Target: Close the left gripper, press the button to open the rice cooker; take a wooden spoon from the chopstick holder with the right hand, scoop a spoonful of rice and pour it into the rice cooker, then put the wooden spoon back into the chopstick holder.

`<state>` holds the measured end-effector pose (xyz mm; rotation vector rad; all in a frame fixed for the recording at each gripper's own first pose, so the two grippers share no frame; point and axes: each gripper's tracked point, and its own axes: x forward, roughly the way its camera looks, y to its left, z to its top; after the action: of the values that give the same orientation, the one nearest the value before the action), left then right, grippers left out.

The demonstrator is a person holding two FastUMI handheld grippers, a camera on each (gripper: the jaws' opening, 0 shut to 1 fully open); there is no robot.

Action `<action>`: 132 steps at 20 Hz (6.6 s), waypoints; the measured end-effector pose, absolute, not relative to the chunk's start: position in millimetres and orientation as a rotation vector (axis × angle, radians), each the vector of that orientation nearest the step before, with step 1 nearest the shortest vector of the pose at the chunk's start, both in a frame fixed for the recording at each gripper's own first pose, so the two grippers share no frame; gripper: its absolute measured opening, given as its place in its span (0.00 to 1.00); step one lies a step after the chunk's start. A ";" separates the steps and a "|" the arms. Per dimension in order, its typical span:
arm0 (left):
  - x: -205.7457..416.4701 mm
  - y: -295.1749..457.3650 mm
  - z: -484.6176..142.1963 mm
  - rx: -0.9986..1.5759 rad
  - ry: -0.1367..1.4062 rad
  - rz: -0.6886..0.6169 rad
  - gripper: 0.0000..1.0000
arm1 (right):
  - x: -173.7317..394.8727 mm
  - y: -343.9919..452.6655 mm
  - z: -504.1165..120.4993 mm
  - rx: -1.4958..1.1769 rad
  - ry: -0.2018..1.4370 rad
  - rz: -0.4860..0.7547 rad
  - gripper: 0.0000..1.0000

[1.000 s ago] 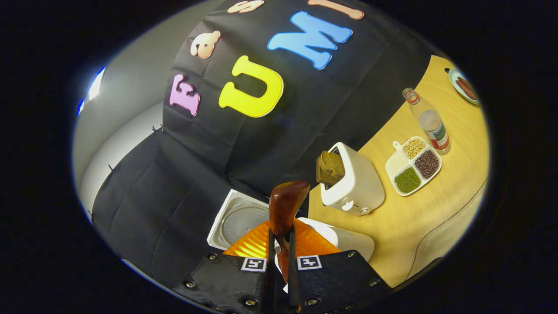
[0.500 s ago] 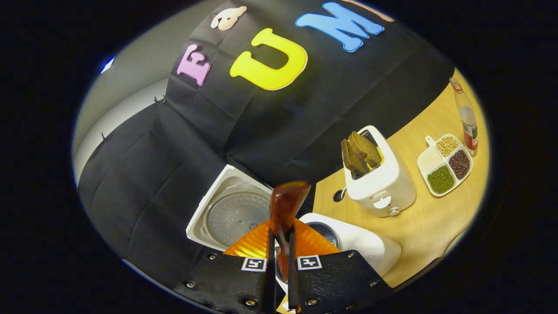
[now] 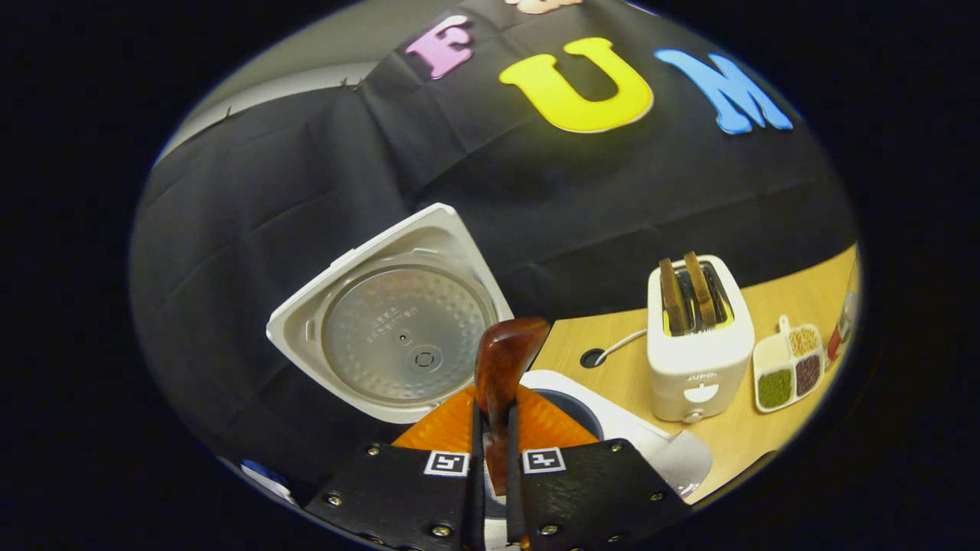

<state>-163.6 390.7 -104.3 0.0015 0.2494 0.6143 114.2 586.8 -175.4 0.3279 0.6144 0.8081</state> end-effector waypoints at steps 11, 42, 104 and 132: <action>-156.4 385.8 -109.2 -0.009 0.245 0.609 0.98 | 105.8 594.6 -148.5 -0.291 0.193 0.899 0.11; -126.2 344.5 -73.0 -0.002 0.168 0.519 0.96 | 129.0 482.6 -113.5 0.639 0.630 0.722 0.11; -35.5 83.2 -11.3 0.094 0.118 0.135 0.98 | 87.0 -72.6 -266.7 0.460 0.651 -0.002 0.11; 33.2 157.0 -8.3 0.009 0.098 0.194 0.97 | 55.9 -37.4 -90.3 0.147 0.295 0.070 0.98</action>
<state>33.2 157.0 -8.3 0.0092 0.0976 0.1937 55.9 -37.4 -90.3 0.1467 0.2949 0.0704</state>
